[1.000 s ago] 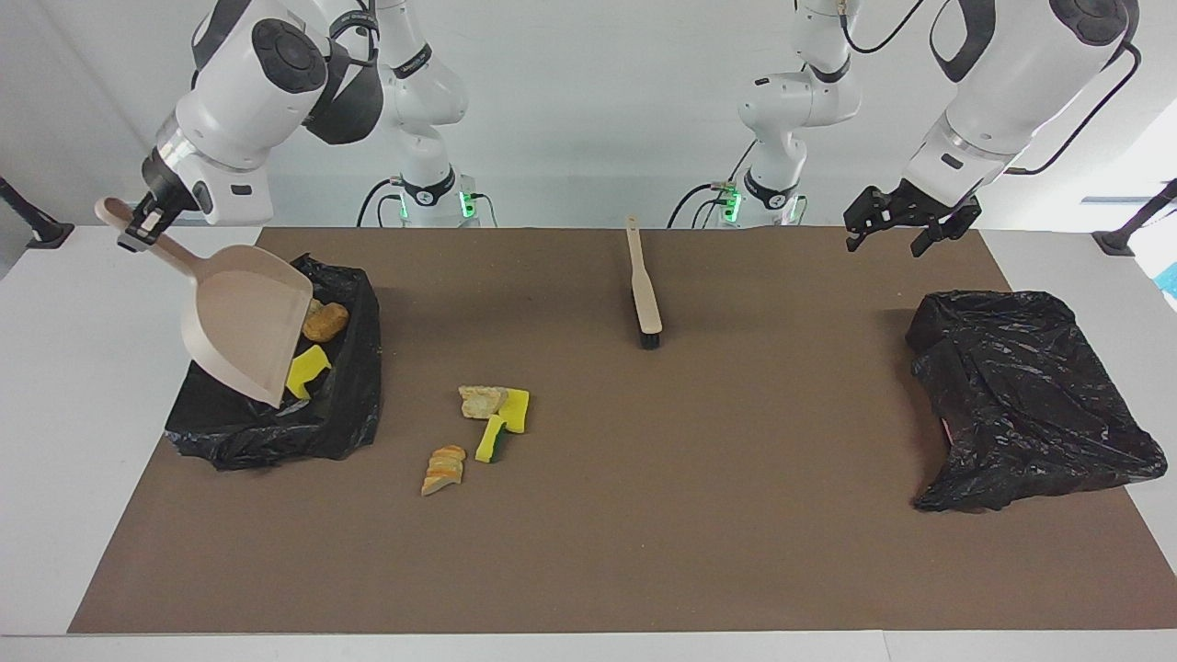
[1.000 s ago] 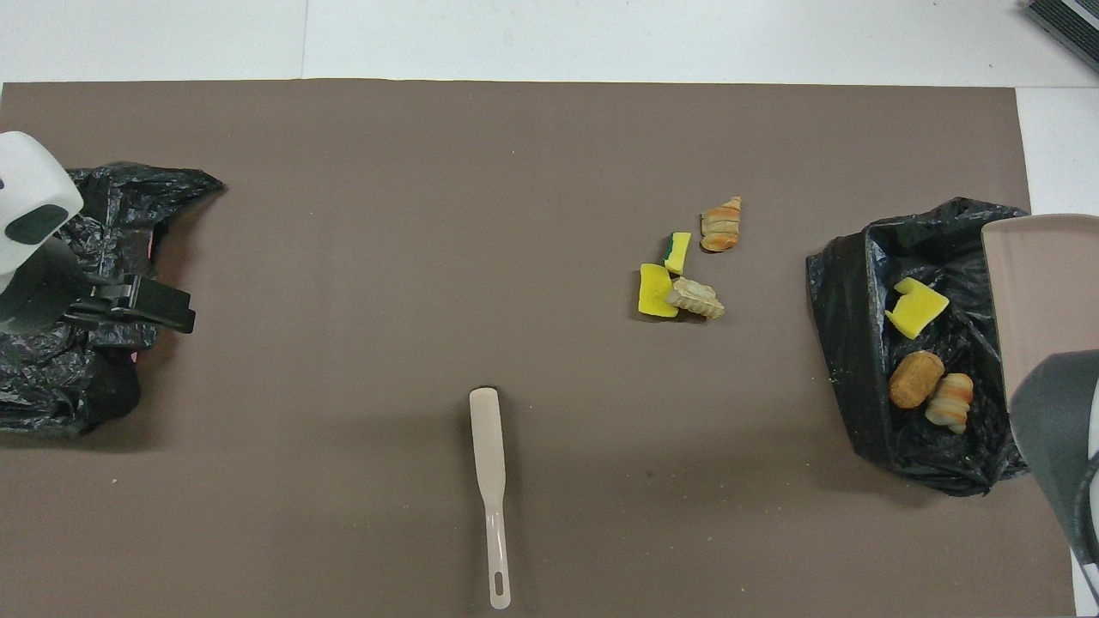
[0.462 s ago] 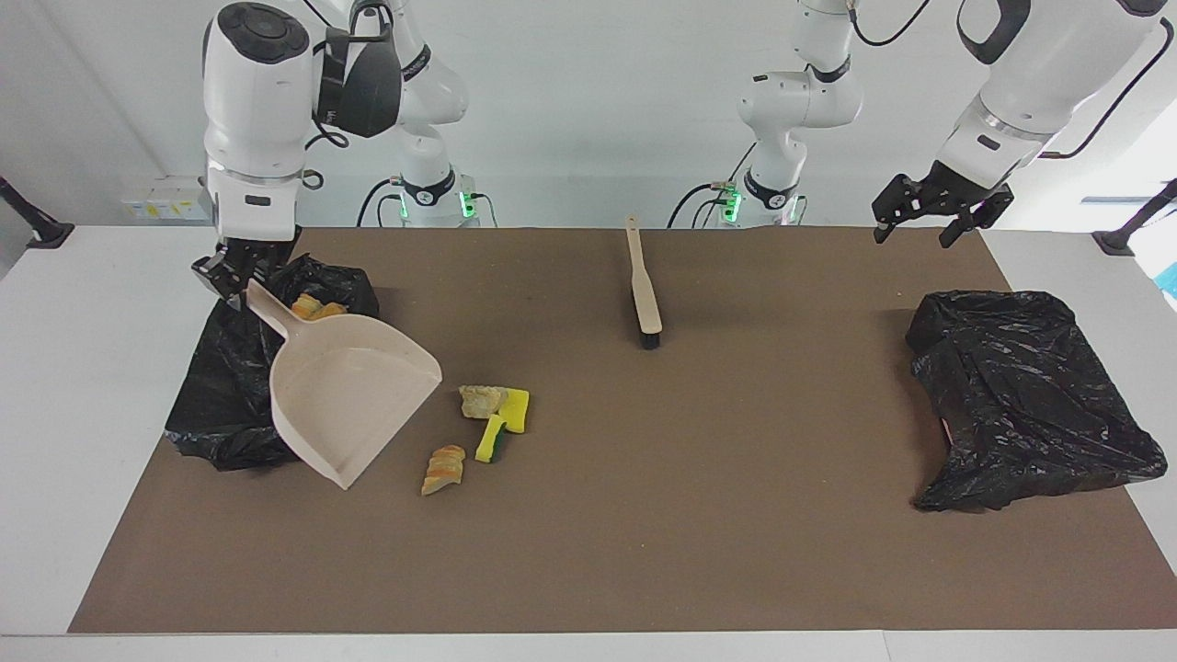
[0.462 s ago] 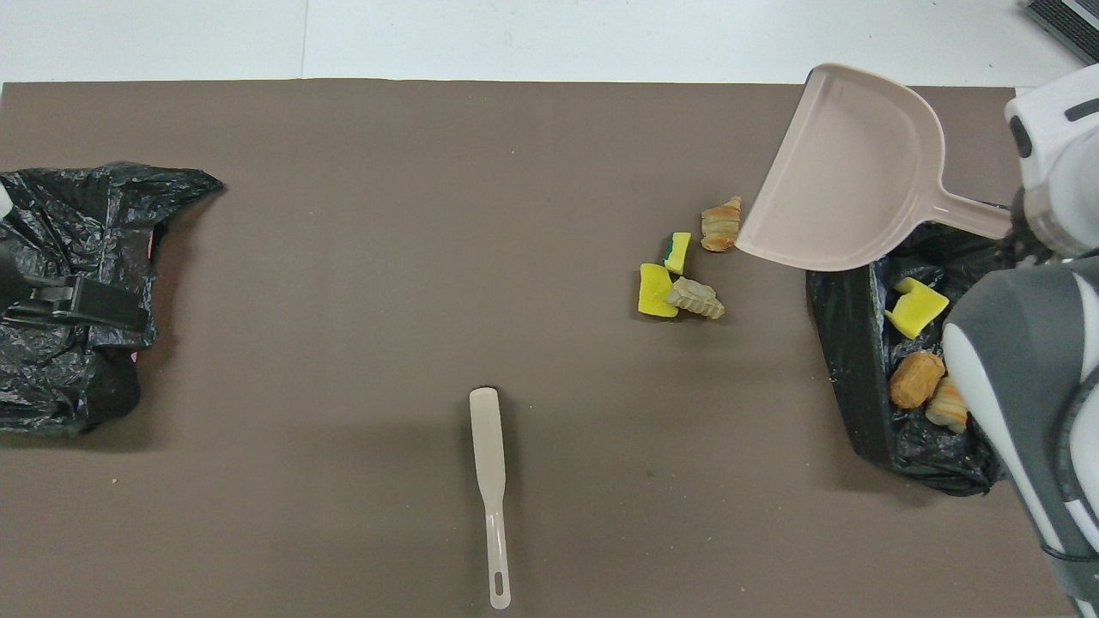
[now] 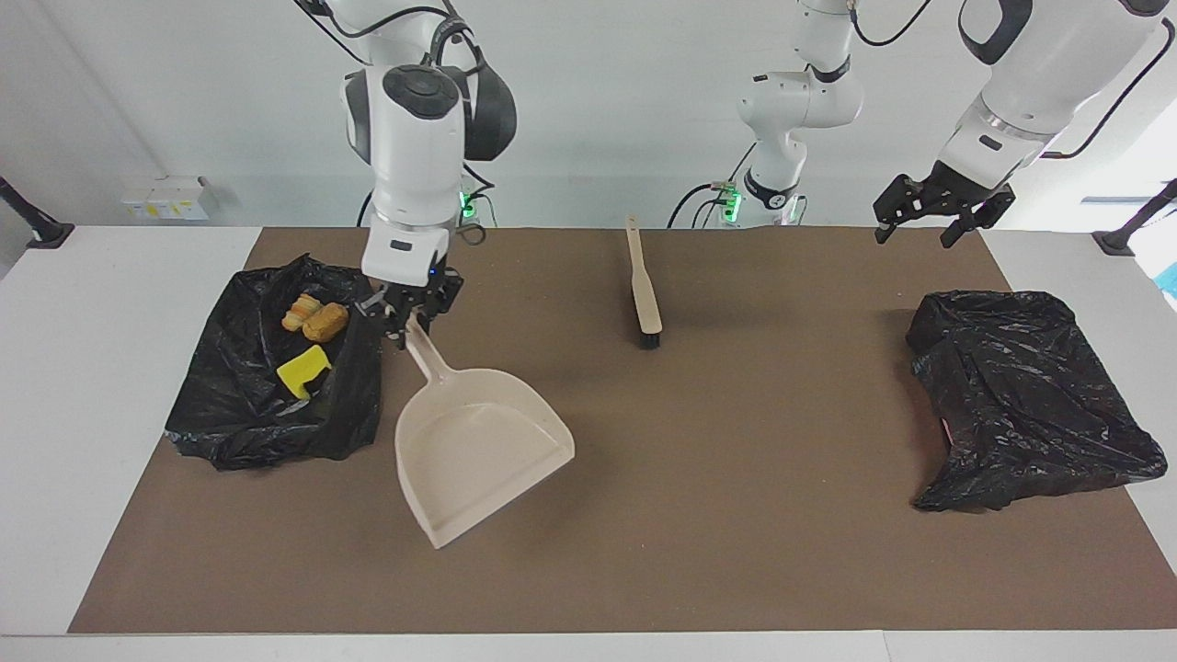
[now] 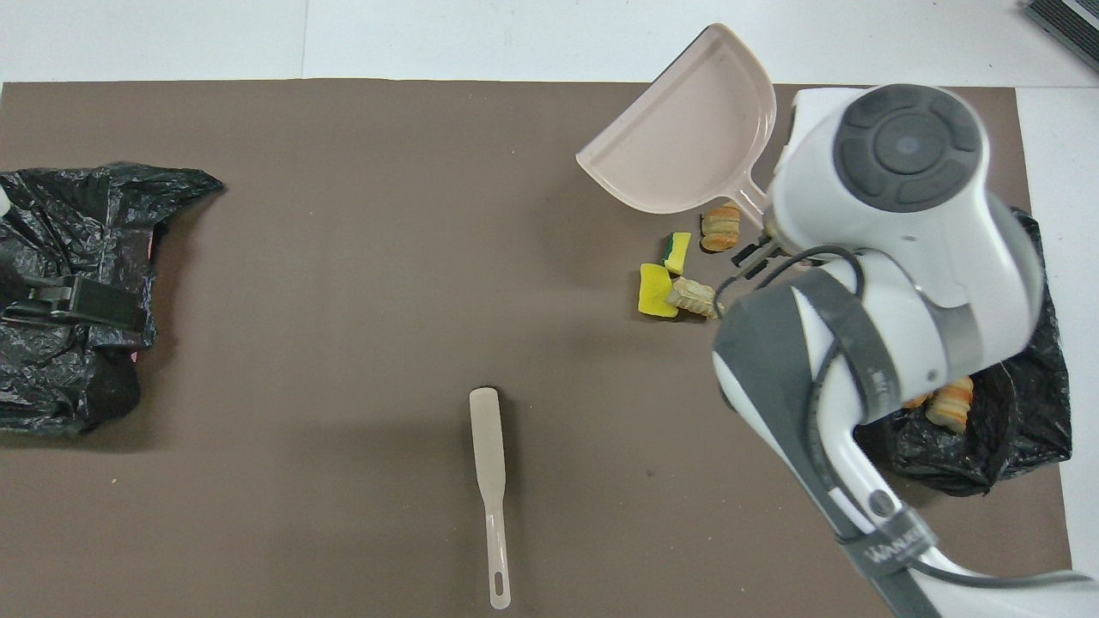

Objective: Sweep and dump trash in bin

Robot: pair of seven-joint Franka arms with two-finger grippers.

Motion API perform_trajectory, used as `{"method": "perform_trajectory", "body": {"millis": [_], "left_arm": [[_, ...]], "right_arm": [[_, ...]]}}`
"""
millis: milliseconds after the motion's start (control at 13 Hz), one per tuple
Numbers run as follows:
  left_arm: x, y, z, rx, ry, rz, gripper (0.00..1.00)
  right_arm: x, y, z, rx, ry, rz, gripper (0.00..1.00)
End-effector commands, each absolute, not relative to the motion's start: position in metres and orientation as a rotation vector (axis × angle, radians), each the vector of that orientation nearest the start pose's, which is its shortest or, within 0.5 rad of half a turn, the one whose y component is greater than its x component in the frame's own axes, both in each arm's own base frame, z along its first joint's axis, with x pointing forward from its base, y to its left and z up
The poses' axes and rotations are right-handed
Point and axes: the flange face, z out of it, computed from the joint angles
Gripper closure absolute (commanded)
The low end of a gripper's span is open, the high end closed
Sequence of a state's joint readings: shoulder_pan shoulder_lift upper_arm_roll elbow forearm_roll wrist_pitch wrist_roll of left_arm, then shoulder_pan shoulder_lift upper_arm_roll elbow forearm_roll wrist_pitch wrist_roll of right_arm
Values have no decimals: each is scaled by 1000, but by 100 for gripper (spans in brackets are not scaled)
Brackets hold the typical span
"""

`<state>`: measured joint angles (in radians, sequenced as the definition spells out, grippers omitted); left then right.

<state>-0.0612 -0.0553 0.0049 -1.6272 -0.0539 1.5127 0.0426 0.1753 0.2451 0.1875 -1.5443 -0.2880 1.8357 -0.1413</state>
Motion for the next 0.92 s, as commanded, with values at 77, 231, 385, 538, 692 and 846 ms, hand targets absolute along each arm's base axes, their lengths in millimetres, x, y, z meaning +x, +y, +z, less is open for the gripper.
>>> {"method": "perform_trajectory", "body": {"millis": [77, 231, 385, 538, 692, 846], "left_arm": [[529, -34, 628, -3175, 180, 83, 0], [529, -34, 629, -3175, 180, 81, 0], [529, -34, 629, -3175, 180, 81, 0], [529, -34, 629, -3173, 180, 80, 0], [529, -34, 628, -3173, 180, 83, 0], [529, -35, 632, -3173, 183, 64, 0]], "right_arm": [[646, 231, 501, -3062, -283, -199, 100], [643, 273, 482, -3040, -111, -184, 100], [649, 297, 469, -3023, -94, -172, 100], [649, 336, 450, -3009, -77, -149, 100], [646, 386, 428, -2989, 9, -129, 100], [638, 410, 413, -2991, 2, -104, 100]]}}
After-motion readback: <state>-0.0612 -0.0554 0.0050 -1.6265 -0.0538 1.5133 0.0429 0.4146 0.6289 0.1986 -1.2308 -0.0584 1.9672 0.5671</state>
